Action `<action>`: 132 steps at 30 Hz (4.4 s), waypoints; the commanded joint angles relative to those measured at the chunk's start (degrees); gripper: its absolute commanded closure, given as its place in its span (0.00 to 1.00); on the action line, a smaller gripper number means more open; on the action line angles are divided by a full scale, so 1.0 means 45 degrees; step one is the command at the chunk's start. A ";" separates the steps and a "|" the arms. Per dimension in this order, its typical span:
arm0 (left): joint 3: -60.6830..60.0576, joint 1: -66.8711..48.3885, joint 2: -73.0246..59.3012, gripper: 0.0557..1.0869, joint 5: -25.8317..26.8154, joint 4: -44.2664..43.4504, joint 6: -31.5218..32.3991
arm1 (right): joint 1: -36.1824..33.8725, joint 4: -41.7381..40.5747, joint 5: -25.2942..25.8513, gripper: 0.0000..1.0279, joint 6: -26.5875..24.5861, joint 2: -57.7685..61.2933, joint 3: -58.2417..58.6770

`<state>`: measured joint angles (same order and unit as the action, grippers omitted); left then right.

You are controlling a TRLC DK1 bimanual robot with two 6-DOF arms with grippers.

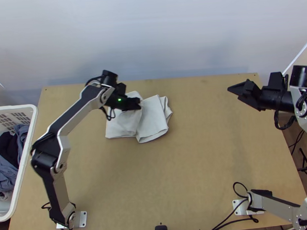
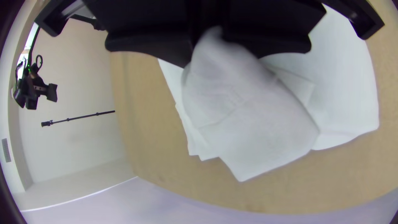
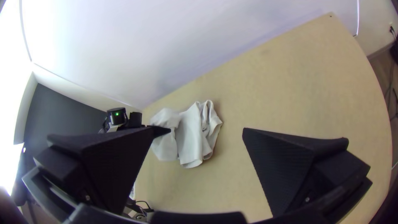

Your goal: Fold the t-shirt

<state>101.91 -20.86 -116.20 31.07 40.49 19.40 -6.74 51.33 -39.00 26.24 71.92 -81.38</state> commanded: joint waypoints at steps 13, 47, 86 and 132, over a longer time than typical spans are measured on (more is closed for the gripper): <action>0.4268 -0.2219 -0.1462 0.04 0.0127 -0.5424 0.5474 | 0.2006 -0.4278 0.0015 0.03 0.2763 -0.1217 0.5546; 0.0830 0.1531 0.2307 0.04 -0.1318 -0.3217 0.1392 | 0.5756 -0.6055 -0.0219 0.03 0.1376 1.2494 -0.2989; 0.0205 0.2507 0.2463 0.04 -0.1416 -0.3451 0.0982 | -0.2740 -0.3868 0.0074 0.97 -0.1729 0.9213 -0.0821; -0.1240 0.5437 0.5999 0.04 -0.1436 -0.3256 0.0689 | 0.0795 -0.5762 0.8980 0.03 -0.5558 0.0463 0.0175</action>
<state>100.82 -1.10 -95.55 24.77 26.02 23.05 -10.94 27.90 -7.97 5.43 80.53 -80.38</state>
